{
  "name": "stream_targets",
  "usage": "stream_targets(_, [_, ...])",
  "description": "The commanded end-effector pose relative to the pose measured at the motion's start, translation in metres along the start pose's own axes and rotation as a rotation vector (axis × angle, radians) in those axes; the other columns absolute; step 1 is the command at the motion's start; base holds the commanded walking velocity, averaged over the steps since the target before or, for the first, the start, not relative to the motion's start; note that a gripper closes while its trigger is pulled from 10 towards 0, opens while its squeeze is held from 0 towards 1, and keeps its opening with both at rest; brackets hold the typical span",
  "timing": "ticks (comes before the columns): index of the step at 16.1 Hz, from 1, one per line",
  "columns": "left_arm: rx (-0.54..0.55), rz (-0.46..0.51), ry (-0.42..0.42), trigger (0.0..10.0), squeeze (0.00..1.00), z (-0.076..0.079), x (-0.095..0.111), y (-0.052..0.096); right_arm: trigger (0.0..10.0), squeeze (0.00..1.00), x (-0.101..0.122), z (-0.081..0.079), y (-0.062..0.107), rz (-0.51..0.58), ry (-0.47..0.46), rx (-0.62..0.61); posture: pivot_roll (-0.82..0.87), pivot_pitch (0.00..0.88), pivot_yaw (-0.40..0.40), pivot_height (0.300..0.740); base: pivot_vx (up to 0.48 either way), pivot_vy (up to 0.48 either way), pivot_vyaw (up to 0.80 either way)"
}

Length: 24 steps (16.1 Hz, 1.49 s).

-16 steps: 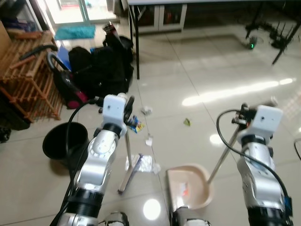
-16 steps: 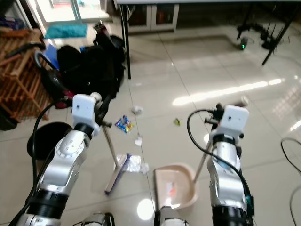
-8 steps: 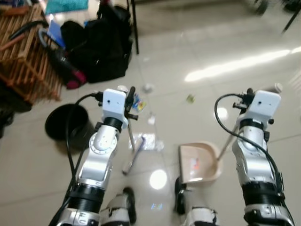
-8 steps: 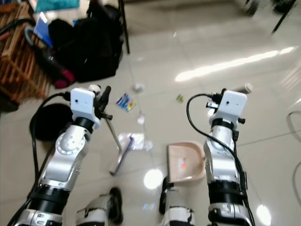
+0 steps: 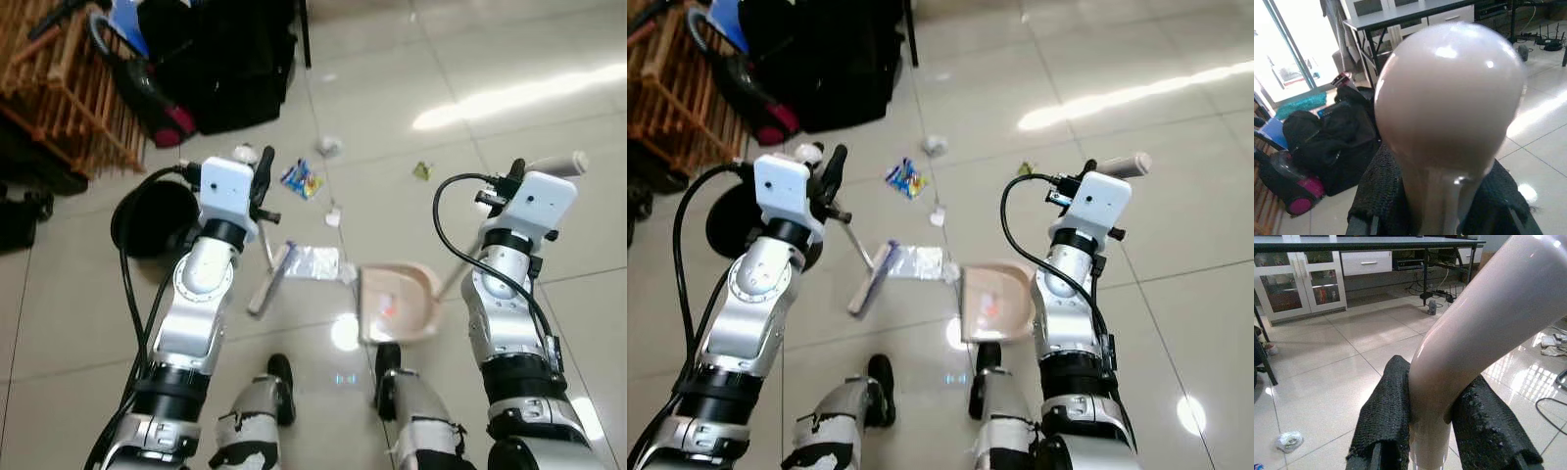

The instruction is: Sweep floor

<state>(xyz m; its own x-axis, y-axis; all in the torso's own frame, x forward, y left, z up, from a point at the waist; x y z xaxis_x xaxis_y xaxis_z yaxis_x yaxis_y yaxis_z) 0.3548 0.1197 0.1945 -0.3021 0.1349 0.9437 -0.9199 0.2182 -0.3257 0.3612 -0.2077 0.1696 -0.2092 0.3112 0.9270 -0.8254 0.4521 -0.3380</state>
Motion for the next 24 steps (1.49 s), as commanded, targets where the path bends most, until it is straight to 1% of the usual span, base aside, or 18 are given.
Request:
stream_targets(1, [-0.01,0.021,-0.004,10.0,0.0,-0.001,0.004,0.002,10.0,0.0,0.006,0.002,-0.001,0.039,-0.007,-0.023,0.07,0.446,0.107,0.74,0.0,0.0,0.0])
stream_targets(4, [-0.007,0.016,0.005,10.0,0.0,0.0,0.001,-0.002,10.0,0.0,0.007,0.006,-0.002,0.06,0.019,-0.056,0.07,0.455,0.105,0.74,0.0,0.0,0.0])
stream_targets(8, [-0.039,0.03,0.03,10.0,0.0,0.01,0.001,-0.017,10.0,0.0,0.012,0.011,-0.005,0.081,0.037,-0.103,0.06,0.455,0.099,0.74,0.0,0.0,0.0])
stream_targets(9, [-0.052,0.042,0.042,10.0,0.0,0.015,0.003,-0.023,10.0,0.0,0.013,0.01,-0.005,0.083,0.034,-0.102,0.05,0.453,0.091,0.74,0.0,0.0,0.0])
stream_targets(11, [-0.088,0.062,0.092,10.0,0.0,0.031,0.008,-0.034,10.0,0.0,0.013,0.003,-0.003,0.08,0.03,-0.086,0.05,0.448,0.088,0.74,0.0,0.0,0.0])
stream_targets(12, [-0.113,0.068,0.116,10.0,0.0,0.042,0.01,-0.039,10.0,0.0,0.012,-0.002,0.0,0.074,0.027,-0.069,0.05,0.447,0.088,0.74,0.0,0.0,0.0])
stream_targets(13, [-0.134,0.06,0.138,10.0,0.0,0.051,0.008,-0.041,10.0,0.0,0.009,-0.006,0.003,0.063,0.023,-0.058,0.05,0.449,0.086,0.74,0.0,0.0,0.0])
stream_targets(15, [-0.152,0.045,0.158,10.0,0.0,0.059,0.004,-0.043,10.0,0.0,0.009,-0.011,0.004,0.054,0.019,-0.046,0.05,0.45,0.085,0.74,0.0,0.0,0.0])
stream_targets(16, [-0.181,0.032,0.195,10.0,0.0,0.07,0.0,-0.044,10.0,0.0,0.009,-0.016,0.007,0.046,0.015,-0.03,0.04,0.443,0.085,0.74,0.0,0.0,0.0])
stream_targets(17, [-0.187,0.029,0.203,10.0,0.0,0.072,-0.001,-0.045,10.0,0.0,0.008,-0.017,0.007,0.044,0.015,-0.028,0.04,0.443,0.085,0.74,0.0,0.0,0.0])
stream_targets(19, [-0.241,0.019,0.272,10.0,0.0,0.09,-0.002,-0.048,10.0,0.0,0.005,-0.023,0.011,0.024,0.008,-0.013,0.04,0.437,0.084,0.74,0.0,0.0,0.0])
stream_targets(20, [-0.257,0.025,0.296,10.0,0.0,0.096,0.0,-0.05,10.0,0.0,0.004,-0.025,0.012,0.018,0.008,-0.007,0.04,0.438,0.085,0.74,0.0,0.0,0.0])
stream_targets(22, [-0.302,0.06,0.341,10.0,0.0,0.105,0.009,-0.054,10.0,0.0,0.002,-0.027,0.013,0.008,0.008,-0.002,0.04,0.439,0.081,0.74,0.0,0.0,0.0])
stream_targets(24, [-0.332,0.157,0.369,10.0,0.0,0.112,0.033,-0.061,10.0,0.0,0.0,-0.027,0.015,0.001,0.005,0.0,0.04,0.431,0.086,0.74,0.0,0.0,0.0])
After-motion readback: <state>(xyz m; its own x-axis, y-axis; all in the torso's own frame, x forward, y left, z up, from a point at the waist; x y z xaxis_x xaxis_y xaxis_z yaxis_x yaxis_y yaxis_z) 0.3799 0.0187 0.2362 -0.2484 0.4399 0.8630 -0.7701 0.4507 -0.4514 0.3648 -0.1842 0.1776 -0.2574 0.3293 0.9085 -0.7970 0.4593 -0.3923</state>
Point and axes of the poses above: a point about 5 cm out from each wrist's last joint towards the gripper, its own y axis pointing back from the gripper into the wrist, its own x axis along the axis of the wrist's last joint, z = x × y, the point moved 3 cm from there along -y, pointing out of the wrist towards the gripper, and after that the axes turned 14 degrees about y, right-handed, at the moved point
